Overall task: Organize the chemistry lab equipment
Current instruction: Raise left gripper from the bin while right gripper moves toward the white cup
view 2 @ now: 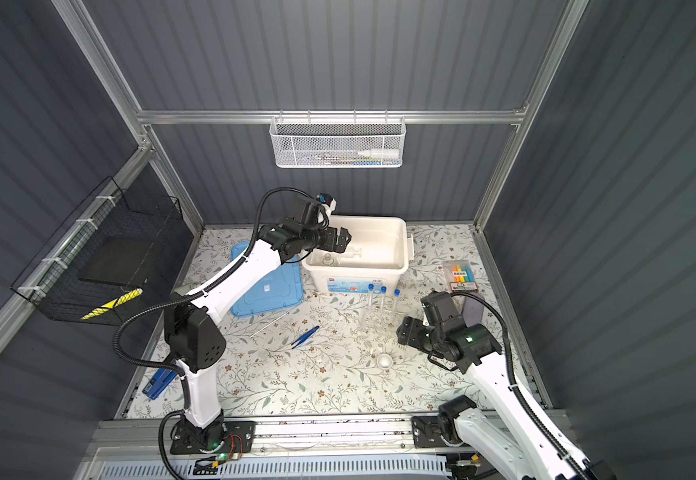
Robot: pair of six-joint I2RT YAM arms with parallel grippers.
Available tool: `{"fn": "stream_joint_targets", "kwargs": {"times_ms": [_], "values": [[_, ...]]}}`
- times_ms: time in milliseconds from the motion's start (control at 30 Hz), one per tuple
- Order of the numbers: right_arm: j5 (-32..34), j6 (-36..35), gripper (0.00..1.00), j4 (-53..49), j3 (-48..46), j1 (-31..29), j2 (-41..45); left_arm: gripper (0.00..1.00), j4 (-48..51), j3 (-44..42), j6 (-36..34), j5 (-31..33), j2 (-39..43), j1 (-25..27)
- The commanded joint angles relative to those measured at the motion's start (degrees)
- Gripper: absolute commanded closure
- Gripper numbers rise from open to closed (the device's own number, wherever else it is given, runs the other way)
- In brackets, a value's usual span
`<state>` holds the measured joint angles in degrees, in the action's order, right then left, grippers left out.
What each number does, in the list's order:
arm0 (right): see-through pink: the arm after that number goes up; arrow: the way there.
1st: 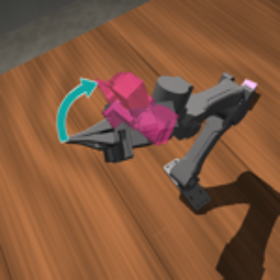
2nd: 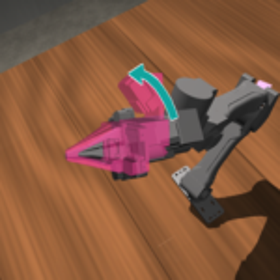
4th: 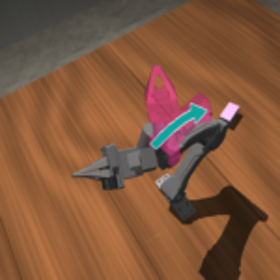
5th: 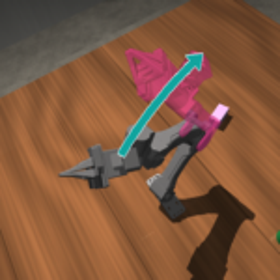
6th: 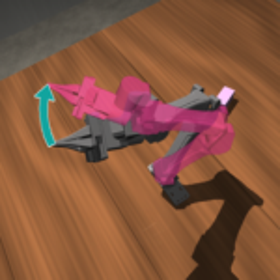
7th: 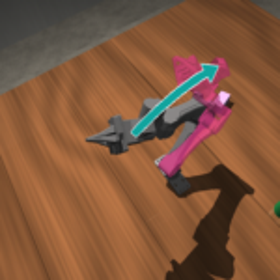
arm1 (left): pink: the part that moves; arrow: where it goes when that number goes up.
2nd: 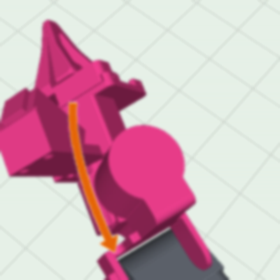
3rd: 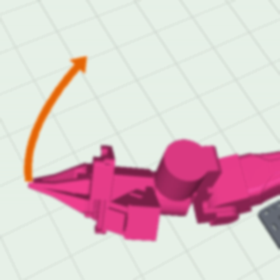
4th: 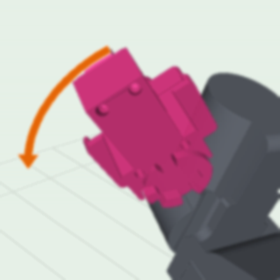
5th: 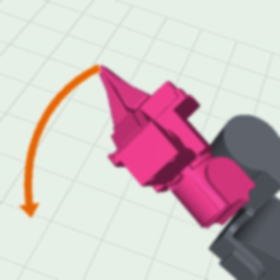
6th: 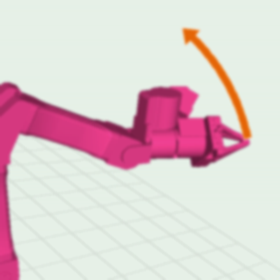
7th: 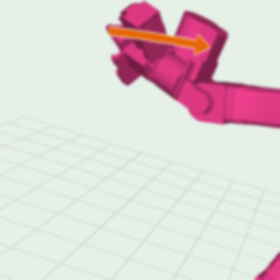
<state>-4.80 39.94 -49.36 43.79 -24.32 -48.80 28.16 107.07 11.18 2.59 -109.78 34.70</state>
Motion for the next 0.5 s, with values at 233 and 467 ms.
{"fn": "stream_joint_targets", "kwargs": {"times_ms": [233, 467], "values": [[2.2, 5.4, 0.36, 1.9, -3.2, -11.0, -8.4, 0.00, -5.1, -14.3, 3.4, 6.4, 10.7, -4.8], [1.9, 6.1, 0.47, 6.9, -7.1, -12.9, -10.8, 0.00, -4.6, -20.0, 6.6, 5.8, 13.3, -8.4]]}}
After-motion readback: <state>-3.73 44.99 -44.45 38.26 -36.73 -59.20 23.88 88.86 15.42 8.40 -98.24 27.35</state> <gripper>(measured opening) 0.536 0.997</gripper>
